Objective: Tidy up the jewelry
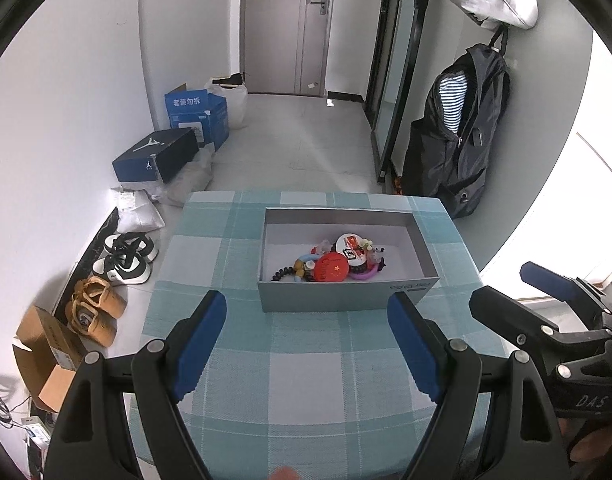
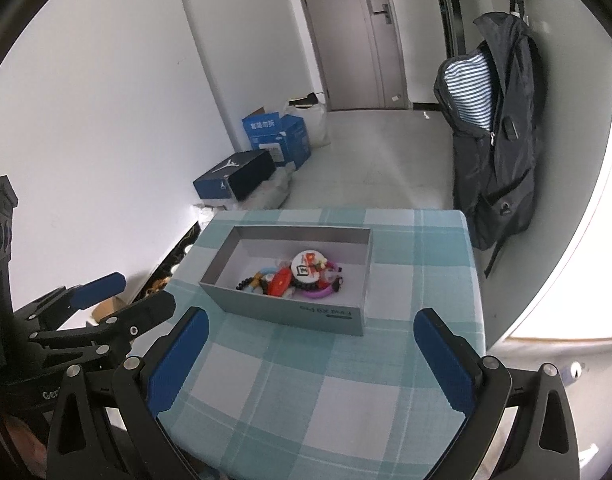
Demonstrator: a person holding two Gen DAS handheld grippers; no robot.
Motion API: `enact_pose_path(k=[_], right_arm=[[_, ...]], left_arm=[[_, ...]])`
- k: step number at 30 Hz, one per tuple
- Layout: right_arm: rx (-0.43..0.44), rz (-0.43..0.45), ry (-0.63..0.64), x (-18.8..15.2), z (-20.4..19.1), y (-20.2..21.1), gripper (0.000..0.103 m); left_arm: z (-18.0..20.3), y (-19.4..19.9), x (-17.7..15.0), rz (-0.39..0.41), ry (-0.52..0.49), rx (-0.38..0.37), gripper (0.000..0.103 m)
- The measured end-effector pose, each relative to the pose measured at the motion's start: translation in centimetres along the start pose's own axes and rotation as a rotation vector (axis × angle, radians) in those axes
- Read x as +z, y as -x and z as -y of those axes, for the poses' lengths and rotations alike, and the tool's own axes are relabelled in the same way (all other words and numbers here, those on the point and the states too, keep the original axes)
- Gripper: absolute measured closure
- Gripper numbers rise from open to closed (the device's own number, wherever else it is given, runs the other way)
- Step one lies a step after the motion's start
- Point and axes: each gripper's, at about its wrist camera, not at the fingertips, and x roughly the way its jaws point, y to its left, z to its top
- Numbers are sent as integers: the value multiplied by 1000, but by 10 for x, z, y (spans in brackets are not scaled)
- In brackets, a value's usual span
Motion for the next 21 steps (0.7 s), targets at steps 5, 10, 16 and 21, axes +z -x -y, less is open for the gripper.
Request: enact_pose_path(k=[5, 10, 16, 21], right_arm=[[4, -4, -2, 0, 0, 0, 0], [5, -6, -1, 0, 0, -1, 0], [6, -10, -6, -1, 1, -2, 0], [5, -11, -5, -1, 1, -2, 0]], left_arm=[[1, 0, 0, 4, 0, 5, 23], [2, 0, 0, 7, -3, 12, 23], [3, 1, 0, 5, -1, 7, 23], [4, 1, 0, 7, -4, 8, 23]])
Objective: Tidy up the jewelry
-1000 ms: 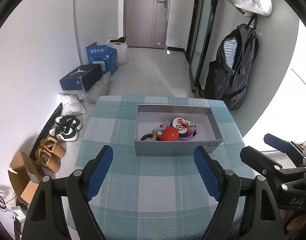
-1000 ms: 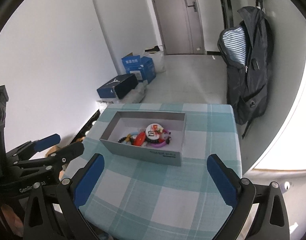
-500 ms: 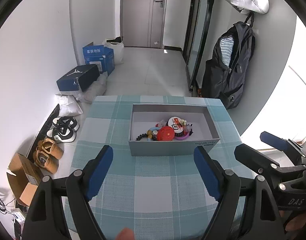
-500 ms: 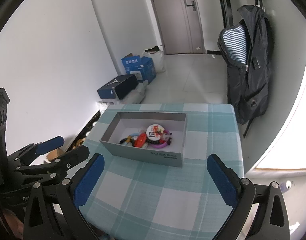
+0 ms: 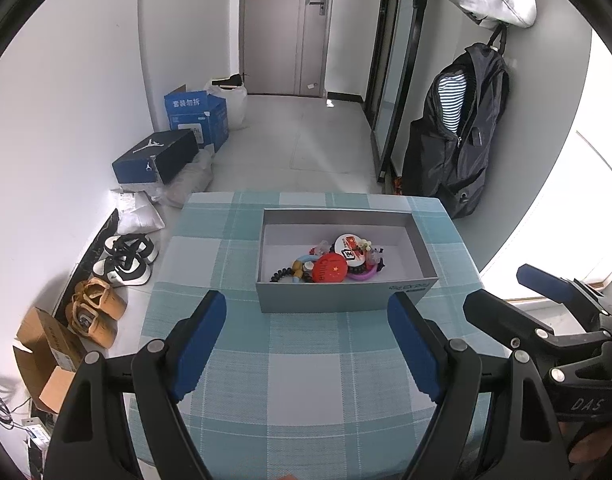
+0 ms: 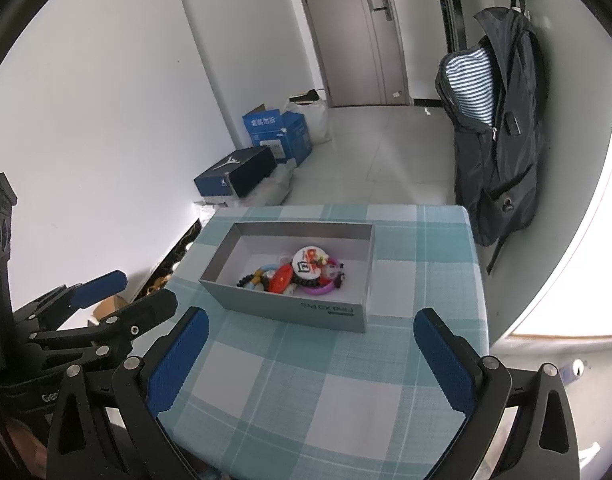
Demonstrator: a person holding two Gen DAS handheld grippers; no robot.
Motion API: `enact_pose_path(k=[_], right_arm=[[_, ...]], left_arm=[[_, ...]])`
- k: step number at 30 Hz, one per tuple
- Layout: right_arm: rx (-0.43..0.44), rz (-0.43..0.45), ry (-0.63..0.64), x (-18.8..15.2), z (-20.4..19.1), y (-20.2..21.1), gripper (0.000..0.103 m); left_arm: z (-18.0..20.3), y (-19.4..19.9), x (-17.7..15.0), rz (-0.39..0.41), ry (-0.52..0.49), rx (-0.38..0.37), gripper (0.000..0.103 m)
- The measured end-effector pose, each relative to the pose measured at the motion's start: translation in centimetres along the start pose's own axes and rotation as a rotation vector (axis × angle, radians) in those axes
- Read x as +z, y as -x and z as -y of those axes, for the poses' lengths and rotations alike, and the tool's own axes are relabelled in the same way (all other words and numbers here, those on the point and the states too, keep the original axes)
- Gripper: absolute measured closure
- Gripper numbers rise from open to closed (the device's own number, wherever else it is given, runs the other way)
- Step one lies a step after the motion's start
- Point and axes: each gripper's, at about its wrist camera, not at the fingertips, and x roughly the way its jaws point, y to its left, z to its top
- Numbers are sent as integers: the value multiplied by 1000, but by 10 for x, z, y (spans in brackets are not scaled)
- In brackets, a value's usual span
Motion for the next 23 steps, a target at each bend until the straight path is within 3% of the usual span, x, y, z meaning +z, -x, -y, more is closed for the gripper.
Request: enact_pose_path(k=[14, 19, 23], right_arm=[[-2, -3, -13, 0, 1, -1, 0], [5, 1, -28, 0, 3, 0, 0], [-5, -3, -26, 0, 4, -1, 0]], left_arm=[[2, -4, -1, -8, 4, -11, 23], [-2, -9, -1, -42, 48, -76, 23], [1, -9, -2, -40, 33, -64, 23]])
